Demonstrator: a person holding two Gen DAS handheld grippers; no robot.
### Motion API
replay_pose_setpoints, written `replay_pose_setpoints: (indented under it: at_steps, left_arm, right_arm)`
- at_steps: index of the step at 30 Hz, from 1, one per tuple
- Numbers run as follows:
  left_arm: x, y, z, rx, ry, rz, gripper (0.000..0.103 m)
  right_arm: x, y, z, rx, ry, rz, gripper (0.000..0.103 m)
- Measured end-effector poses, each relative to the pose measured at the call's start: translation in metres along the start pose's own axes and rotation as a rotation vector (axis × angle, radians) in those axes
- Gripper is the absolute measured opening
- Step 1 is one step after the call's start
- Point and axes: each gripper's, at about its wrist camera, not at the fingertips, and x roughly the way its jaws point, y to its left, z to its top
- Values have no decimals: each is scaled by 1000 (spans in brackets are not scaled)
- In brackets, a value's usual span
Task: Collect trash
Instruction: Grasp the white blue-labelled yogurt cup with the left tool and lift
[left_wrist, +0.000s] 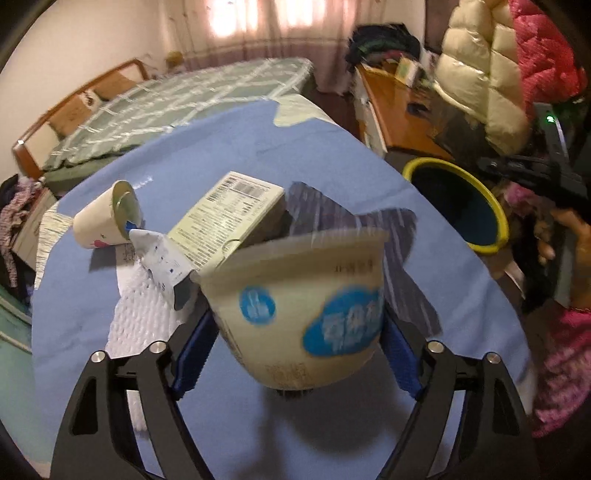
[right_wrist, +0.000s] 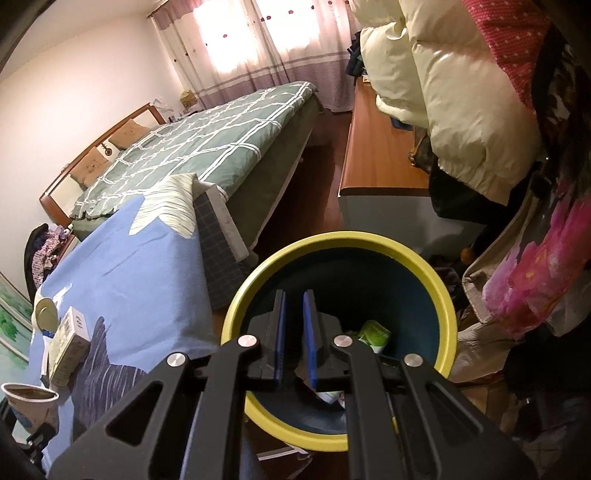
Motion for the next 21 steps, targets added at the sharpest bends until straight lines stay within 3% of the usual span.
replay_pose_setpoints:
  at_steps: [5, 8, 15, 21]
  left_arm:
    - [-3, 11, 16, -47, 66, -120, 88]
    - [-5, 17, 24, -62, 43, -81, 88]
    - [7, 24, 20, -82, 54, -113, 83]
    - [27, 22, 52, -58, 20, -85, 83]
  right_arm:
    - [1, 7, -2, -8, 4, 19, 9]
    - [-1, 9, -3, -9, 1, 26, 9]
    - [-1, 10, -1, -8, 6, 30, 9]
    - [-3, 17, -3, -24, 11, 38, 9]
